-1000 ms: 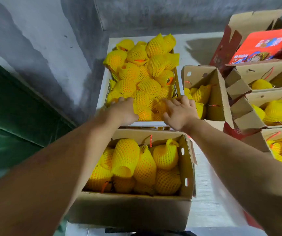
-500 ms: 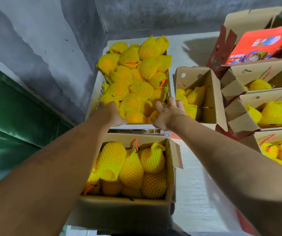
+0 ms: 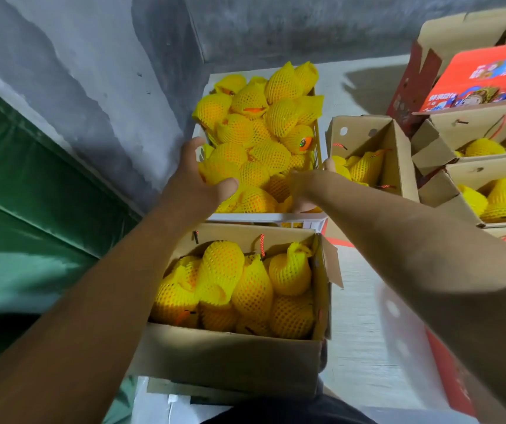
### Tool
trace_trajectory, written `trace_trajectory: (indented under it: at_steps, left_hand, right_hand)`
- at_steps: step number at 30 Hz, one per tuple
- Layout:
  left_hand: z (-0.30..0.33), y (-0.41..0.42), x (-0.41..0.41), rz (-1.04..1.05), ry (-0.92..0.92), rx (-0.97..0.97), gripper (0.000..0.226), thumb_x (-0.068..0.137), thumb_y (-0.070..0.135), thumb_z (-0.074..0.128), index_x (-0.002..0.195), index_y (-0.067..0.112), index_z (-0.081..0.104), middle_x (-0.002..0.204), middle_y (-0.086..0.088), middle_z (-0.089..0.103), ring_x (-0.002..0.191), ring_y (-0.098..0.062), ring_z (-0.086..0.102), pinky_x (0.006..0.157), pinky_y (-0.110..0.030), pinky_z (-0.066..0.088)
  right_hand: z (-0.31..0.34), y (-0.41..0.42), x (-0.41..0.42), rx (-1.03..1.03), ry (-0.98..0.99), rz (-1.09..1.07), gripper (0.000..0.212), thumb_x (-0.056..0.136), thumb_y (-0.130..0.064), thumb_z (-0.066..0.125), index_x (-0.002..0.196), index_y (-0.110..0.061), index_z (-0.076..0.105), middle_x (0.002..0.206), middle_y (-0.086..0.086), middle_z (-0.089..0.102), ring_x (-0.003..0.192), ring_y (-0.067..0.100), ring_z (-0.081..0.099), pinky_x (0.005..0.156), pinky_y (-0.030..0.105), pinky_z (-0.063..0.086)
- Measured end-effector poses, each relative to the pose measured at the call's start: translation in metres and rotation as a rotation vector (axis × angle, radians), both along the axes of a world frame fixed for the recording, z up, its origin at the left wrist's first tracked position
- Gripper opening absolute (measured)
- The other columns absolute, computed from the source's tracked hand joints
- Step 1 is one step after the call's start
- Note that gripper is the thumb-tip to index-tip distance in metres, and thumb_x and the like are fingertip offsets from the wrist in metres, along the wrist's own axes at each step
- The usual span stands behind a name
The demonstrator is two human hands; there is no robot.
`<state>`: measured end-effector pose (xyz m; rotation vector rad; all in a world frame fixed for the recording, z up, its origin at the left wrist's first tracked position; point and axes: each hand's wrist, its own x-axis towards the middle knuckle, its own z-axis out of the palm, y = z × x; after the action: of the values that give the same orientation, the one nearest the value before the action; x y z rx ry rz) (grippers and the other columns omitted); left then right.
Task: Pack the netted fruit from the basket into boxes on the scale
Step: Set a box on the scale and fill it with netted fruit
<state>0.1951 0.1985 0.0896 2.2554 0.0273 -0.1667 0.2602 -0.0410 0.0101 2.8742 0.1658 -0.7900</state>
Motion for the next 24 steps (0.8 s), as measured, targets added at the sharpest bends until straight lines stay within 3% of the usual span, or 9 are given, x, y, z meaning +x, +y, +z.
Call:
trace_trajectory:
  at_steps: [2, 4, 7, 10, 12, 14, 18, 21, 24]
  left_hand:
    - [0.009, 0.009, -0.023, 0.07, -0.031, -0.121, 0.076, 0.091, 0.047, 0.076, 0.152, 0.049, 0.03, 0.132, 0.013, 0.046, 0.107, -0.008, 0.058, 0.074, -0.025, 0.05]
    - [0.02, 0.019, -0.045, 0.14, -0.039, -0.255, 0.068, 0.091, 0.053, 0.073, 0.149, 0.052, 0.038, 0.121, 0.026, 0.048, 0.097, 0.007, 0.06, 0.06, -0.011, 0.049]
    - [0.029, 0.032, -0.075, 0.212, -0.024, -0.416, 0.06, 0.09, 0.053, 0.072, 0.144, 0.053, 0.047, 0.111, 0.037, 0.049, 0.085, 0.019, 0.062, 0.053, -0.004, 0.048]
    - [0.029, 0.04, -0.096, 0.232, 0.009, -0.561, 0.069, 0.083, 0.052, 0.081, 0.146, 0.041, 0.053, 0.126, 0.016, 0.065, 0.1, 0.006, 0.069, 0.085, -0.027, 0.06]
    - [0.029, 0.044, -0.107, 0.227, 0.059, -0.633, 0.087, 0.066, 0.056, 0.082, 0.145, 0.029, 0.057, 0.133, -0.006, 0.067, 0.114, -0.019, 0.069, 0.102, -0.049, 0.056]
    - [0.027, 0.051, -0.115, 0.178, 0.078, -0.652, 0.085, 0.059, 0.06, 0.077, 0.137, 0.028, 0.062, 0.122, -0.003, 0.072, 0.117, -0.024, 0.069, 0.106, -0.058, 0.053]
    - [0.016, 0.07, -0.133, 0.164, 0.079, -0.647, 0.058, 0.062, 0.063, 0.075, 0.117, 0.048, 0.067, 0.116, 0.009, 0.076, 0.109, -0.015, 0.074, 0.099, -0.052, 0.059]
    - [0.014, 0.081, -0.146, 0.18, 0.089, -0.674, 0.059, 0.063, 0.065, 0.076, 0.119, 0.048, 0.068, 0.116, 0.007, 0.076, 0.108, -0.018, 0.075, 0.097, -0.054, 0.06]
    - [0.013, 0.091, -0.159, 0.195, 0.077, -0.731, 0.062, 0.065, 0.058, 0.08, 0.123, 0.037, 0.069, 0.115, 0.001, 0.078, 0.108, -0.023, 0.075, 0.099, -0.057, 0.058]
  right_hand:
    - [0.003, -0.002, -0.004, 0.054, -0.076, 0.029, 0.081, 0.083, -0.063, 0.067, 0.146, -0.024, 0.034, 0.141, 0.009, 0.06, 0.136, 0.04, 0.05, 0.114, 0.063, 0.019]
    - [0.01, -0.009, -0.012, 0.21, -0.153, -0.066, 0.084, 0.074, -0.069, 0.068, 0.139, -0.024, 0.038, 0.127, 0.009, 0.065, 0.12, 0.04, 0.059, 0.11, 0.06, 0.031]
    - [0.028, -0.016, -0.032, 0.66, -0.211, -0.323, 0.081, 0.07, -0.071, 0.076, 0.128, -0.022, 0.051, 0.121, 0.009, 0.064, 0.106, 0.032, 0.061, 0.095, 0.049, 0.052]
    - [0.041, -0.009, -0.061, 1.325, -0.23, -0.657, 0.058, 0.083, -0.053, 0.081, 0.124, -0.016, 0.063, 0.119, 0.011, 0.07, 0.109, 0.031, 0.068, 0.086, 0.042, 0.057]
    - [0.056, -0.001, -0.088, 1.683, 0.011, -0.788, 0.056, 0.094, -0.054, 0.067, 0.135, -0.017, 0.06, 0.122, 0.011, 0.072, 0.113, 0.033, 0.071, 0.086, 0.043, 0.06]
    - [0.069, 0.006, -0.114, 1.895, 0.25, -0.77, 0.055, 0.102, -0.055, 0.05, 0.14, -0.016, 0.055, 0.113, 0.007, 0.077, 0.096, 0.024, 0.077, 0.069, 0.035, 0.063]
    - [0.091, 0.021, -0.147, 1.885, 0.211, -0.648, 0.032, 0.102, -0.048, 0.052, 0.114, -0.025, 0.07, 0.093, 0.0, 0.076, 0.076, 0.015, 0.074, 0.057, 0.026, 0.057]
    - [0.102, 0.033, -0.163, 1.806, -0.101, -0.689, 0.013, 0.096, -0.038, 0.066, 0.102, -0.027, 0.071, 0.09, -0.004, 0.073, 0.084, 0.013, 0.072, 0.066, 0.032, 0.058]
    - [0.098, 0.048, -0.189, 1.548, -0.55, -0.451, 0.006, 0.091, -0.035, 0.069, 0.091, -0.031, 0.073, 0.086, -0.016, 0.067, 0.08, 0.002, 0.062, 0.068, 0.021, 0.05]
